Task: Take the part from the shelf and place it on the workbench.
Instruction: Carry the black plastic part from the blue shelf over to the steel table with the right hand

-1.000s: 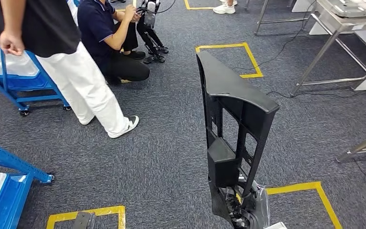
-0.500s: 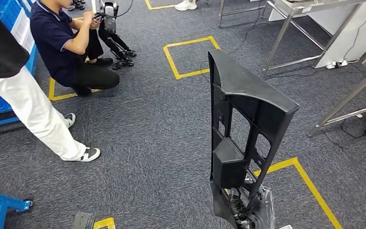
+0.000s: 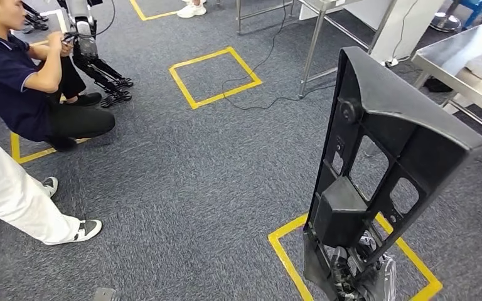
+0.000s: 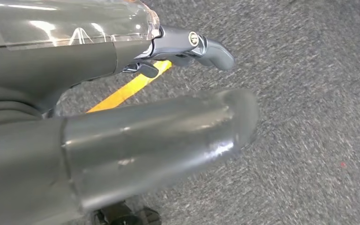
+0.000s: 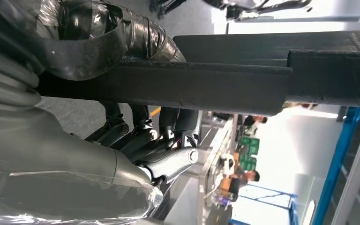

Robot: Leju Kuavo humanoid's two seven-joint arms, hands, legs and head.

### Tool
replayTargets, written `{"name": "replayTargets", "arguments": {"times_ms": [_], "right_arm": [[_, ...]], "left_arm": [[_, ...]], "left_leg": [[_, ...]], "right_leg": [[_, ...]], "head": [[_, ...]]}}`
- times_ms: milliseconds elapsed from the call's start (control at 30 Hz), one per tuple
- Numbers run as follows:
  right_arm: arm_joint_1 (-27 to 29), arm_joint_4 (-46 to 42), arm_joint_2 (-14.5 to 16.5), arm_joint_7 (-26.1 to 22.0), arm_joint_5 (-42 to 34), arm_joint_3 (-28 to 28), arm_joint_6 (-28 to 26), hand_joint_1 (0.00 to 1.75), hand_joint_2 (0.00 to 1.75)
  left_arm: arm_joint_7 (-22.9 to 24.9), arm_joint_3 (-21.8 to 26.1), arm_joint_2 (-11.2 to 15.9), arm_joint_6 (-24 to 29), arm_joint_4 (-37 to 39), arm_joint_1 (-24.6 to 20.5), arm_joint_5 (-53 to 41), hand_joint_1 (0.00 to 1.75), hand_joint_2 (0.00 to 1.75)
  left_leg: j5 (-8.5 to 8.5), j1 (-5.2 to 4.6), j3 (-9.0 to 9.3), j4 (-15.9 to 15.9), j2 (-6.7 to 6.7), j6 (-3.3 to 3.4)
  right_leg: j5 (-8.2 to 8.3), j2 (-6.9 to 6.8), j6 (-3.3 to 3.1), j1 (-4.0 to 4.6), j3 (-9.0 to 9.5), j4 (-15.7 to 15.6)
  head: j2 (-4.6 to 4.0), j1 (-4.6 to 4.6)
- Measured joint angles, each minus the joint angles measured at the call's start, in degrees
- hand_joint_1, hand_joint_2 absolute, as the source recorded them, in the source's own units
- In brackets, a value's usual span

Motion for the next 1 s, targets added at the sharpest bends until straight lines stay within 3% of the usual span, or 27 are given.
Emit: {"name": "replayTargets", "arguments": {"times_ms": [67, 133, 200, 233, 267, 300, 367, 433, 500, 567, 633, 667, 700, 733, 767, 800, 867, 933, 1000], "right_arm": [[0.26, -0.25, 0.54, 0.25, 0.61, -0.81, 0.18, 1.75, 1.75], [0.10, -0.37, 0.76, 0.49, 1.12, -1.21, 0.33, 1.75, 1.75], [0.04, -0.37, 0.83, 0.92, 1.48, -1.39, 0.43, 1.75, 1.75], [0.08, -0.37, 0.83, 1.17, 1.59, -1.44, 0.38, 1.75, 1.75], [0.11, -0.38, 0.83, 1.38, 1.65, -1.48, 0.29, 1.75, 1.75], [0.11, -0.39, 0.82, 1.57, 1.70, -1.49, 0.19, 1.75, 1.75], [0.05, -0.43, 0.82, 1.99, 1.81, -1.49, -0.04, 1.75, 1.75], [0.03, -0.52, 0.82, 2.56, 1.95, -1.50, -0.24, 1.75, 1.75], [0.09, -0.66, 0.82, 3.02, 2.12, -1.52, -0.36, 1.75, 1.75], [0.14, -0.89, 0.85, 3.30, 2.28, -1.52, -0.37, 1.75, 1.75], [0.06, -1.07, 0.87, 3.45, 2.44, -1.48, -0.38, 1.75, 1.75], [0.00, -1.09, 0.88, 3.52, 2.51, -1.46, -0.39, 1.75, 1.75], [-0.03, -1.09, 0.88, 3.61, 2.56, -1.45, -0.45, 1.75, 1.75], [-0.02, -1.09, 0.88, 3.73, 2.60, -1.44, -0.53, 1.75, 1.75], [-0.02, -1.10, 0.88, 3.90, 2.62, -1.44, -0.66, 1.75, 1.75], [-0.02, -1.13, 0.88, 4.08, 2.63, -1.44, -0.82, 1.75, 1.75], [-0.07, -1.21, 0.88, 4.38, 2.67, -1.42, -1.03, 1.75, 1.75], [-0.13, -1.27, 0.87, 4.54, 2.73, -1.38, -1.09, 1.75, 1.75], [-0.09, -1.33, 0.85, 4.74, 2.88, -1.33, -1.25, 1.75, 1.75]], "left_arm": [[-0.08, 0.05, -0.01, -0.15, -0.08, -0.11, -0.05, 0.00, 0.00], [-0.13, 0.15, 0.01, -0.30, -0.11, 0.06, -0.07, 0.00, 0.00], [-0.13, 0.26, 0.00, -0.43, -0.11, 0.30, -0.07, 0.00, 0.00], [-0.13, 0.30, -0.02, -0.48, -0.10, 0.35, -0.08, 0.00, 0.00], [-0.13, 0.31, -0.05, -0.51, -0.10, 0.35, -0.09, 0.00, 0.00], [-0.14, 0.32, -0.09, -0.55, -0.10, 0.33, -0.10, 0.00, 0.00], [-0.27, 0.36, -0.15, -0.61, -0.10, 0.29, -0.11, 0.00, 0.00], [-0.52, 0.41, -0.19, -0.67, -0.10, 0.19, -0.11, 0.00, 0.00], [-0.71, 0.45, -0.30, -0.77, -0.10, -0.04, -0.11, 0.00, 0.00], [-0.82, 0.49, -0.39, -0.83, -0.10, -0.25, -0.10, 0.00, 0.00], [-0.89, 0.57, -0.43, -0.89, -0.07, -0.21, -0.11, 0.00, 0.00], [-0.90, 0.61, -0.45, -0.92, -0.03, -0.06, -0.11, 0.00, 0.00], [-0.90, 0.65, -0.47, -0.95, 0.01, 0.11, -0.12, 0.00, 0.00], [-0.90, 0.69, -0.48, -0.98, 0.05, 0.25, -0.11, 0.00, 0.00], [-0.90, 0.73, -0.48, -1.01, 0.07, 0.32, -0.11, 0.00, 0.00], [-0.91, 0.77, -0.48, -1.05, 0.08, 0.32, -0.11, 0.00, 0.00], [-0.95, 0.95, -0.49, -1.14, 0.08, 0.31, -0.11, 0.00, 0.00], [-0.97, 1.19, -0.52, -1.17, 0.09, 0.39, -0.11, 0.00, 0.00], [-0.98, 1.33, -0.62, -1.19, 0.09, 0.36, -0.11, 0.00, 0.00]], "left_leg": [[0.54, 0.24, 0.38, -0.87, 1.62, 0.73], [0.66, 0.19, 0.50, -1.19, 3.41, 1.10], [0.50, 0.13, 0.49, -1.16, 5.30, 1.09], [0.38, 0.13, 0.55, -1.15, 6.18, 1.00], [0.22, 0.15, 0.69, -1.14, 6.97, 0.83], [0.02, 0.18, 0.94, -1.13, 7.70, 0.62], [-0.51, 0.01, 1.50, -1.06, 8.85, 0.01], [-0.90, -0.23, 2.02, -1.06, 9.75, -0.65], [-1.26, -0.15, 2.45, -1.08, 10.44, -1.32], [-2.89, 0.12, 1.94, 0.78, 8.59, -1.86], [-6.48, 0.29, -1.04, 7.33, 5.54, -2.04], [-8.16, 0.31, -3.14, 11.48, 4.78, -2.02], [-9.04, 0.31, -4.94, 14.75, 4.45, -1.97], [-8.71, 0.29, -5.93, 16.11, 4.32, -1.84], [-7.16, 0.27, -5.80, 15.00, 4.17, -1.62], [-4.83, 0.23, -4.76, 11.92, 3.72, -1.31], [-0.97, 0.17, -1.92, 4.19, 0.94, -0.58], [-0.03, 0.01, -0.53, 0.55, -1.11, -0.20], [0.09, -0.05, -0.23, -0.03, -0.25, 0.06]], "right_leg": [[-1.44, -3.10, 0.51, 0.24, -1.00, 1.95], [-5.10, -6.77, 0.92, 0.23, -4.09, 8.26], [-7.47, -7.61, 1.39, -0.09, -7.31, 14.62], [-7.07, -7.79, 1.60, -0.27, -7.61, 15.22], [-5.57, -8.12, 1.76, -0.43, -6.56, 13.31], [-3.51, -8.87, 1.84, -0.54, -4.45, 9.52], [-0.84, -11.21, 1.50, -0.35, -0.22, 1.97], [-0.62, -11.99, 0.80, 0.06, 1.05, -0.42], [-0.53, -10.69, 0.07, 0.10, 0.97, -0.47], [-0.36, -9.55, -0.72, -0.13, 1.09, -0.81], [-0.27, -8.33, -1.33, -0.14, 1.15, -0.95], [-0.28, -7.61, -1.53, -0.01, 1.11, -0.89], [-0.32, -6.79, -1.64, 0.15, 1.10, -0.80], [-0.37, -5.94, -1.71, 0.31, 1.13, -0.70], [-0.41, -5.09, -1.75, 0.43, 1.20, -0.60], [-0.45, -4.27, -1.77, 0.51, 1.28, -0.52], [-0.49, -2.75, -1.60, 0.53, 1.25, -0.35], [-0.33, -1.33, -0.98, 0.26, 0.81, -0.29], [0.03, 0.07, -0.09, 0.09, 0.43, -0.54]], "head": [[0.00, 0.02], [0.00, 0.03], [0.00, 0.02], [0.00, 0.02], [0.00, 0.02], [0.00, 0.03], [0.00, 0.02], [0.00, 0.00], [0.00, 0.01], [0.00, 0.01], [0.00, 0.01], [0.00, -0.01], [0.00, 0.00], [0.00, -0.01], [0.00, -0.01], [0.00, 0.00], [0.00, 0.00], [0.00, -0.01], [0.00, -0.01]]}}
